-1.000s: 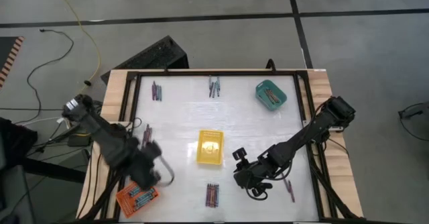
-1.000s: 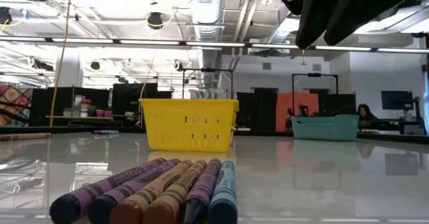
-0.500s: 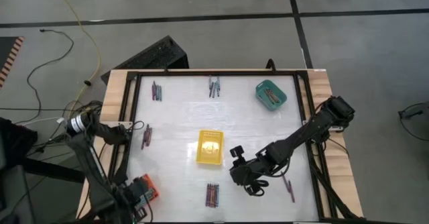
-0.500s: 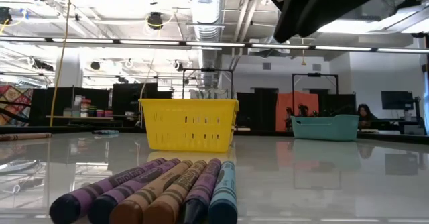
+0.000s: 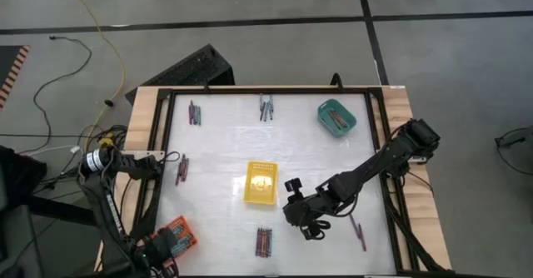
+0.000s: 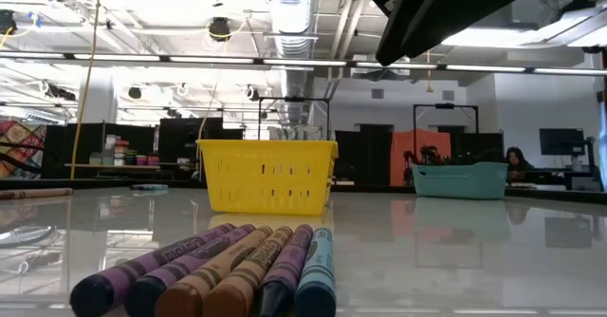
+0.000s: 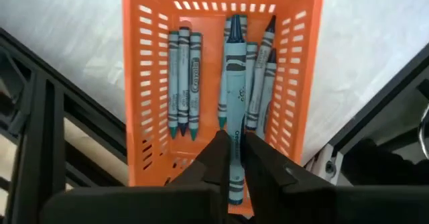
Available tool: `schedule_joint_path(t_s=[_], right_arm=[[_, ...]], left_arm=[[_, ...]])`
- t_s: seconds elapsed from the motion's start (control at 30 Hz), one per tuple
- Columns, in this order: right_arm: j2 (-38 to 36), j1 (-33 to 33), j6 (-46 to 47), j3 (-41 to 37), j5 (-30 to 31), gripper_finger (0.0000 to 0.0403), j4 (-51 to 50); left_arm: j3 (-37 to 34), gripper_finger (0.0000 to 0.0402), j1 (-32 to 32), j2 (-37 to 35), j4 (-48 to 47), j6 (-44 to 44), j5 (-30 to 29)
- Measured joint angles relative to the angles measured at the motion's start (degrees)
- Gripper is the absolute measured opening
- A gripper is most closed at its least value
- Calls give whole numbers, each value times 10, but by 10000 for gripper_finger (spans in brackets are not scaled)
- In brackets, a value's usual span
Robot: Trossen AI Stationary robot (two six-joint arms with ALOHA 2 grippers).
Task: Sort crayons
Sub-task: Put the dark blue crayon into the orange basket
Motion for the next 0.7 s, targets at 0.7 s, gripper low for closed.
schedule_joint_path(t_s=[0.7], right_arm=[[0, 1, 5, 0, 0, 132, 1]], left_arm=[[0, 125, 1, 0, -20, -7, 9]])
